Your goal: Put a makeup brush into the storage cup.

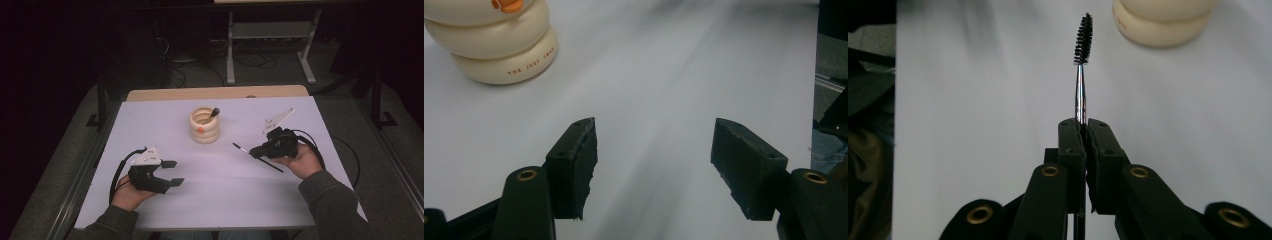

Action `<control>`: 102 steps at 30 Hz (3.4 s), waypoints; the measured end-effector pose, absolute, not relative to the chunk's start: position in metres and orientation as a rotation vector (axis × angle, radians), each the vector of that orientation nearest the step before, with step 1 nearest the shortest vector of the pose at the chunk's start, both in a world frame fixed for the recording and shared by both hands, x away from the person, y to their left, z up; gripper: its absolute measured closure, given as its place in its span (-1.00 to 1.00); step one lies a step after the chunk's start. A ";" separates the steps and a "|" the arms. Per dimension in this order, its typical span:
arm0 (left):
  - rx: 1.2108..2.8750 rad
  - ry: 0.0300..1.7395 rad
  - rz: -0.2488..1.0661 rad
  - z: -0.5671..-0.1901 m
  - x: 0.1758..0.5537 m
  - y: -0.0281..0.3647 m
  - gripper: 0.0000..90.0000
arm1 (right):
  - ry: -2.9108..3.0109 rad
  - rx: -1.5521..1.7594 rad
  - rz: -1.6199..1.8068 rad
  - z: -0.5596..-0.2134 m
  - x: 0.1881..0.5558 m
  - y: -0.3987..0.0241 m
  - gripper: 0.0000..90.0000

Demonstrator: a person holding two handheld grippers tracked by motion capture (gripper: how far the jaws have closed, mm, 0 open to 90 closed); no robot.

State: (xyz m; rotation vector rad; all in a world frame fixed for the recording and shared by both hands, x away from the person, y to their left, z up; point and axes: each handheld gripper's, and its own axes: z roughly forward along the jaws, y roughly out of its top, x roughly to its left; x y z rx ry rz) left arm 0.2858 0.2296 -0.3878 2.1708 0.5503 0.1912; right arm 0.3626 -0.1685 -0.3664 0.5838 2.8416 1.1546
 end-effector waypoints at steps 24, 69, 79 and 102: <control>2.094 0.493 0.113 -0.373 0.296 0.203 -0.12 | 2.757 0.382 1.501 -0.318 0.351 -0.096 0.89; 1.877 0.503 -0.041 -0.365 0.309 0.190 0.79 | 2.546 0.267 1.744 -0.328 0.327 -0.036 0.89; 1.927 0.554 -0.001 -0.364 0.310 0.194 0.90 | 2.555 0.260 1.704 -0.325 0.325 -0.041 0.81; 2.176 0.504 0.110 -0.364 0.302 0.179 0.84 | 2.733 0.322 1.536 -0.332 0.331 -0.026 0.87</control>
